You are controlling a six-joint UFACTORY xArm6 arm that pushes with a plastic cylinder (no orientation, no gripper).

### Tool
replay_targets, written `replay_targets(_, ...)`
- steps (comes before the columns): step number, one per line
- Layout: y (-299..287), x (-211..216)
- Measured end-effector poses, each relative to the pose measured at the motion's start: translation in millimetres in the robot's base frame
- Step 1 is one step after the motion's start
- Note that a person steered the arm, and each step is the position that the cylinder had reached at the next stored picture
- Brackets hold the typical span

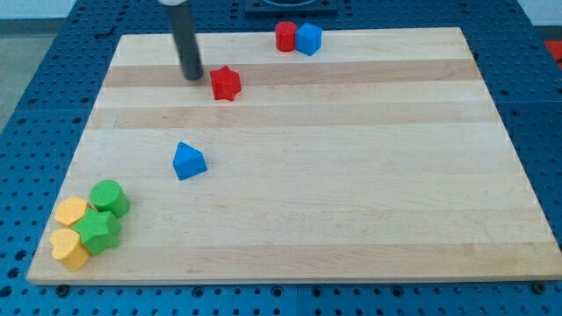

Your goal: Push the red star towards the top

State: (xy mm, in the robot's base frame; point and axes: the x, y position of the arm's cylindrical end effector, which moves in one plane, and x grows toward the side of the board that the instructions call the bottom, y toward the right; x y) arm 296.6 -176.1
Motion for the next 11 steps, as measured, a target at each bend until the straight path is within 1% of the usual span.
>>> replay_targets(1,-25,29)
replay_targets(2,-3,43)
replay_targets(4,105,-19)
replay_targets(5,105,-18)
replay_targets(6,87,1)
replay_targets(7,81,29)
replay_targets(9,105,82)
replay_targets(10,127,91)
replay_targets(11,165,89)
